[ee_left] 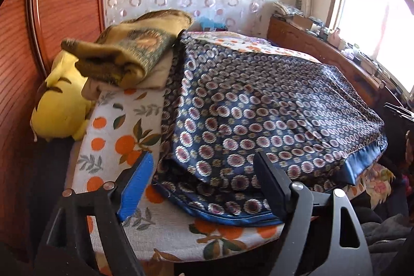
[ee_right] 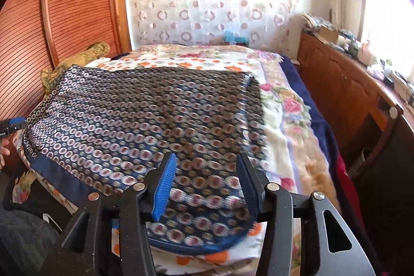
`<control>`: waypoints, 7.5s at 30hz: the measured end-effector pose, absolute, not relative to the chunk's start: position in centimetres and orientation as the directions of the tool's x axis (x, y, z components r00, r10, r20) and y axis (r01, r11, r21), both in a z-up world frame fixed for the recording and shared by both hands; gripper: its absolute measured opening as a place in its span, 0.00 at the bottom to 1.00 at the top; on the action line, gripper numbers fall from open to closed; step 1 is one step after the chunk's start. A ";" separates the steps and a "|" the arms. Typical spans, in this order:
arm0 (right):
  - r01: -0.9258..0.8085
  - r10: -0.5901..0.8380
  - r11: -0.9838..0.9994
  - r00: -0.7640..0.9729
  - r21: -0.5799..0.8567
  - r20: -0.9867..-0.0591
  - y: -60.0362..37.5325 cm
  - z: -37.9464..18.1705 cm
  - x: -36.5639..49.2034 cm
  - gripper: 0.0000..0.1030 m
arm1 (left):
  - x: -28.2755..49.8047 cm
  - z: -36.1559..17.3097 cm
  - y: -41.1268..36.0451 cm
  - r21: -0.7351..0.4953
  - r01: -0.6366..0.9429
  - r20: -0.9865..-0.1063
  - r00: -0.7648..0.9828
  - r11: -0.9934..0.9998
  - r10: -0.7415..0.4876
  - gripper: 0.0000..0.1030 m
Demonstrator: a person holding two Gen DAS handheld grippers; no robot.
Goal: Fold small clothes
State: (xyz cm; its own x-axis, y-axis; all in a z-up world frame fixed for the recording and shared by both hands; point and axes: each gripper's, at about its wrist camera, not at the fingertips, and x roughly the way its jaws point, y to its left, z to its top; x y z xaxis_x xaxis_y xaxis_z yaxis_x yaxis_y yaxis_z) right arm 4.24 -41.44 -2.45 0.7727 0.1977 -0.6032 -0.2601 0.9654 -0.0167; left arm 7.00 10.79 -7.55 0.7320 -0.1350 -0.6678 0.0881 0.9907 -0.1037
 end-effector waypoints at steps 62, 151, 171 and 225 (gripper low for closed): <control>-0.377 0.349 0.922 0.715 0.087 -0.605 -35.2 -7.7 4.9 0.74 | 10.7 -3.9 2.6 -0.184 0.253 -0.613 0.726 0.950 -0.312 0.06; -0.277 0.174 0.960 0.695 -0.037 -0.698 -43.3 -5.1 11.8 0.04 | 20.4 -9.7 -11.7 -0.024 0.485 -0.779 0.539 0.874 -0.320 0.82; -0.155 0.106 0.988 0.743 -0.016 -0.660 -46.4 -5.1 3.9 0.03 | 17.2 -8.0 -12.1 -0.111 0.502 -0.729 0.546 0.858 -0.413 0.82; -0.186 0.177 0.981 0.702 0.062 -0.690 -45.7 -5.8 1.3 0.06 | 10.2 -9.2 -12.2 -0.224 0.599 -0.755 0.391 0.769 -0.526 0.18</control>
State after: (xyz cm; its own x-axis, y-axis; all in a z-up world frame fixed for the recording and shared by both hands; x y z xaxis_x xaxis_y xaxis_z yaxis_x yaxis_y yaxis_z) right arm 1.34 -45.70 -5.76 0.7015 0.1770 -0.6903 -0.1865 0.9805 0.0619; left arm 10.20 -12.23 -9.25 0.3913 -0.5256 -0.7554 0.5992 0.7685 -0.2244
